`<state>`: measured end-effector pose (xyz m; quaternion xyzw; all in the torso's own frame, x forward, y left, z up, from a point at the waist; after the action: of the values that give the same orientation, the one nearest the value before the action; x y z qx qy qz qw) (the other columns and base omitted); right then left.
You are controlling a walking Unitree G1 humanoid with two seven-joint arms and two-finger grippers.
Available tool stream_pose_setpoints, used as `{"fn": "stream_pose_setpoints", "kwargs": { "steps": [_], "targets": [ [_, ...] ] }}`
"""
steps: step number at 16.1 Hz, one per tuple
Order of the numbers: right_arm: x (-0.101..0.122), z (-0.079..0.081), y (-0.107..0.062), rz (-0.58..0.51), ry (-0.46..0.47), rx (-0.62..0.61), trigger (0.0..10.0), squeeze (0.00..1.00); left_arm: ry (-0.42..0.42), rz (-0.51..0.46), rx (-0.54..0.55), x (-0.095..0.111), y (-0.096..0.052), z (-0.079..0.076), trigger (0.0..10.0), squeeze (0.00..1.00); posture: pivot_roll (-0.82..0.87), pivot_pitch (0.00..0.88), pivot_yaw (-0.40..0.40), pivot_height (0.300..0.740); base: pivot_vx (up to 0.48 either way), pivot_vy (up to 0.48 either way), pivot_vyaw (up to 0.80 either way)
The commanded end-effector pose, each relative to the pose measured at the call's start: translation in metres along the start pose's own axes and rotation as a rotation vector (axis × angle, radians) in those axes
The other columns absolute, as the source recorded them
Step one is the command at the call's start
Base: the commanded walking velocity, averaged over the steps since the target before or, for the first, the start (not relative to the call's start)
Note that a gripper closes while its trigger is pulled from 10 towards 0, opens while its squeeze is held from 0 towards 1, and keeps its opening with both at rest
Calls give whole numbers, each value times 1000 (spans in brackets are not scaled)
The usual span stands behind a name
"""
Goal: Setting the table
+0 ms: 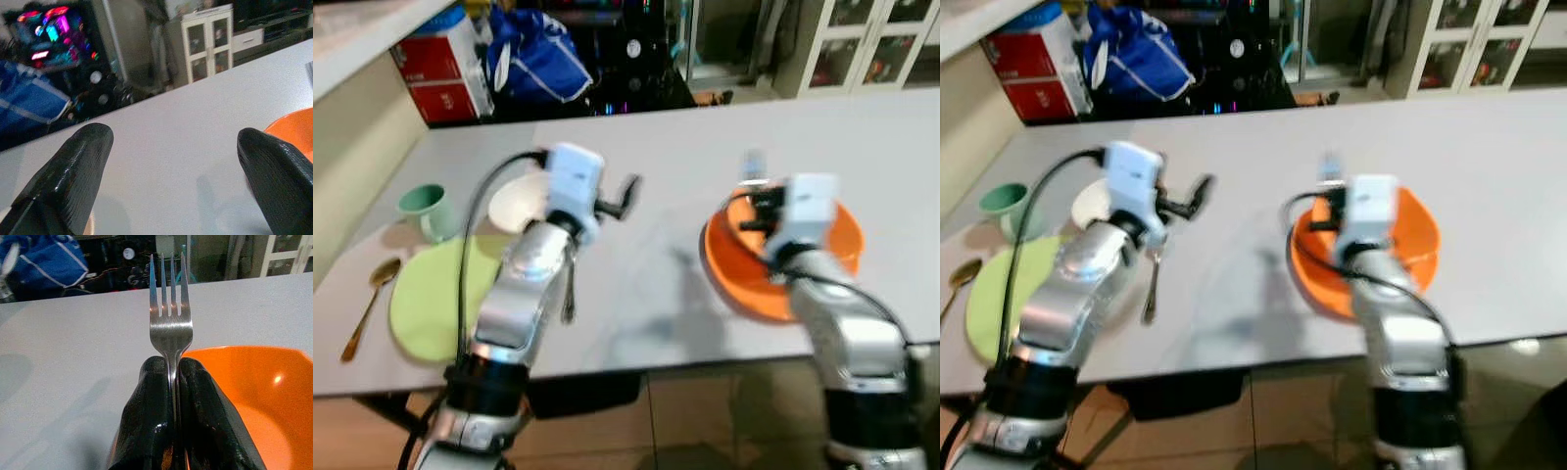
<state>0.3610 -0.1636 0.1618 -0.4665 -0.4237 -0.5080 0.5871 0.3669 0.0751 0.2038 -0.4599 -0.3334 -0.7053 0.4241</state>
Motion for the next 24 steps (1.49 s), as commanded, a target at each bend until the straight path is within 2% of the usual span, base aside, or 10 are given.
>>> {"fn": "stream_pose_setpoints", "kwargs": {
  "steps": [1, 4, 7, 9, 13, 16, 19, 21, 24],
  "targets": [
    [-1, 18, 3, 3, -9, 86, 10000, 0, 68, 34, -18, -8, -10, 4, 10000, 0, -16, 0, 48, 740, 0, 0, 0],
    [0, 16, 0, 8, -30, 110, 10000, 0, 98, 16, -96, -7, -23, -10, 10000, 0, -18, 0, 50, 740, 0, 0, 0],
    [-15, 14, -15, 62, 5, 154, 10000, 0, 122, 37, -147, -9, -43, -21, 10000, 0, 0, 0, 45, 740, 0, 0, 0],
    [-26, 10, -17, 101, 19, 152, 10000, 0, 125, 48, -195, -12, -55, -28, 10000, 0, 17, 0, 26, 740, 0, 0, 0],
    [-50, 5, 1, 201, 13, 115, 10000, 0, 88, 62, -290, -16, -79, -41, 10000, 0, 15, 0, 18, 740, 0, 0, 0],
    [-66, 11, 11, 255, 76, 104, 10000, 0, 95, 113, -402, -28, -99, -50, 10000, 0, 29, 0, 26, 740, 0, 0, 0],
    [-80, 17, 17, 276, 148, 84, 10000, 0, 129, 150, -421, -35, -106, -48, 10000, 0, 48, 0, 35, 740, 0, 0, 0],
    [-88, 27, 24, 270, 214, 66, 10000, 0, 150, 166, -414, -36, -108, -41, 10000, 0, 68, 0, 41, 740, 0, 0, 0],
    [-92, 28, 29, 252, 221, 21, 10000, 0, 157, 169, -403, -34, -109, -38, 10000, 0, 87, 0, 43, 740, 0, 0, 0]
  ]
}}
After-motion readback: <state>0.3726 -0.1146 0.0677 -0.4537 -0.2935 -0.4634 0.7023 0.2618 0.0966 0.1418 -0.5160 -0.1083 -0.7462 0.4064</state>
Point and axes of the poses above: a point about 5 cm out from each wrist's last joint towards the gripper, its own y axis pointing out of the wrist towards the gripper, its own x axis along the axis of the wrist's last joint, z = x × y, the point moved 5 cm from there along y, pointing out of the wrist towards the gripper, and after that the axes turned 11 degrees about y, right-handed, at the moved point
